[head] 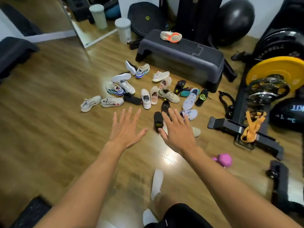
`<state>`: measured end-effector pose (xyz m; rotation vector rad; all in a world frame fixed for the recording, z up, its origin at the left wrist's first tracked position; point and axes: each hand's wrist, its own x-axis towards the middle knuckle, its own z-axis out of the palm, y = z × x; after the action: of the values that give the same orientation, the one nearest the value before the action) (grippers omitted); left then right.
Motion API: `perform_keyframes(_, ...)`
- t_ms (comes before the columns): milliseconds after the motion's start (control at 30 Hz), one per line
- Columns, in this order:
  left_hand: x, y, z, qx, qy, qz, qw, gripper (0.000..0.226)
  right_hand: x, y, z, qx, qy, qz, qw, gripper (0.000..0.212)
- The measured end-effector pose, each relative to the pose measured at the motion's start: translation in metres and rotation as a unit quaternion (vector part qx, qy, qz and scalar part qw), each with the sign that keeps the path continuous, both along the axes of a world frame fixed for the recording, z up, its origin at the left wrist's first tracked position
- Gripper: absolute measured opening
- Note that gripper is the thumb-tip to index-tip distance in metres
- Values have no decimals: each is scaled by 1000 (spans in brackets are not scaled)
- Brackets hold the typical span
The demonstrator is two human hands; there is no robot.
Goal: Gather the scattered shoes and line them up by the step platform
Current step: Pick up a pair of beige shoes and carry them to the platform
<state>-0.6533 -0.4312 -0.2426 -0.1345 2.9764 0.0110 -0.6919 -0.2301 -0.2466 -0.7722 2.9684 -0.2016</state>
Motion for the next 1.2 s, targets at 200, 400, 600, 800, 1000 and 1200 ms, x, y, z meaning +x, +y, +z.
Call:
perform_keyframes(200, -82, -29, -19, -3, -43, -30, 999, 81, -71, -27, -34, 8, -41, -43, 998, 65)
perform_keyframes(400, -179, -54, -33, -2, -51, -62, 997, 81, -150, -62, -55, 2, -83, -81, 993, 65)
perform_keyframes(600, -271, -65, -75, 27, -100, -126, 987, 81, -205, -86, -94, 12, -113, -162, 980, 65)
perform_keyframes(800, -342, -44, -129, 48, -131, -235, 962, 80, -244, -89, -143, -1, -165, -287, 944, 64)
perform_keyframes(1000, -391, -7, -195, 44, -180, -292, 938, 80, -268, -67, -197, -17, -214, -379, 900, 63)
perform_keyframes(1200, -411, 60, -302, 28, -158, -345, 925, 80, -282, -17, -294, -37, -245, -443, 862, 62)
